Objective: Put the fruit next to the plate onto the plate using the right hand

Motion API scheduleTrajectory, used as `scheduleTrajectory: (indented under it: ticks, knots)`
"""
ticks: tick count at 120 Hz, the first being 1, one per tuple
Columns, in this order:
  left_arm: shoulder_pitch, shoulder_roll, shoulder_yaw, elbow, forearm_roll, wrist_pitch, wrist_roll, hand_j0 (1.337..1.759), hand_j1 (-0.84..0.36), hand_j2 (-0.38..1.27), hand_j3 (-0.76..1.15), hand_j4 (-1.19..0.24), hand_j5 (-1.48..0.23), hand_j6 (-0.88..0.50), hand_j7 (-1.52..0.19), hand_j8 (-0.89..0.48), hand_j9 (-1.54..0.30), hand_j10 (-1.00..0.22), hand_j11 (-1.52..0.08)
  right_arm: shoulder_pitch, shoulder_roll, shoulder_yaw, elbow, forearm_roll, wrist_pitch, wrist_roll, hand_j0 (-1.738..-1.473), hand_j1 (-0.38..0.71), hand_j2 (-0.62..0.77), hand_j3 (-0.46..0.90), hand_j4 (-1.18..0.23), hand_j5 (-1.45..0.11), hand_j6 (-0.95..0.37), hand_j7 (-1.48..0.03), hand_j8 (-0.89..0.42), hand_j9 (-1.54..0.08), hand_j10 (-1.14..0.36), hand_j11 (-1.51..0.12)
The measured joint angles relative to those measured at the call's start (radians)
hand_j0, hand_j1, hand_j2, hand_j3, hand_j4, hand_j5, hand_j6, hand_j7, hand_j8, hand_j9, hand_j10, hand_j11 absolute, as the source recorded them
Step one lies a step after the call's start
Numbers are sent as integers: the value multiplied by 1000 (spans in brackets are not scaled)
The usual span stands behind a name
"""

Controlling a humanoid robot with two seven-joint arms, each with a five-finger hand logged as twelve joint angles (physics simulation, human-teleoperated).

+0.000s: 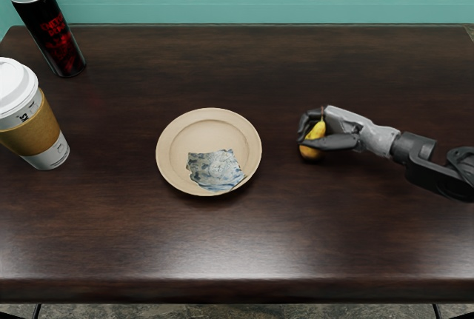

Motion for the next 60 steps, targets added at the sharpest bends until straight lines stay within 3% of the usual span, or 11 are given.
scheduleTrajectory:
  ticks: [27, 60]
  knots:
    - [0, 0, 0, 0, 0, 0, 0, 1658, 345, 0, 0, -4, -5, -4, -5, -4, -5, -4, -5, 15, -14, 6, 35, 19, 5, -1, -1639, 493, -174, 0, -720, -1153, -788, -1028, -554, -1168, -264, -1068]
    - [0, 0, 0, 0, 0, 0, 0, 1658, 345, 0, 0, -4, -5, -4, -5, -4, -5, -4, -5, 22, -81, 14, 169, 84, 2, -1, -1625, 500, -182, 0, -750, -1171, -811, -1057, -566, -1189, -282, -1111]
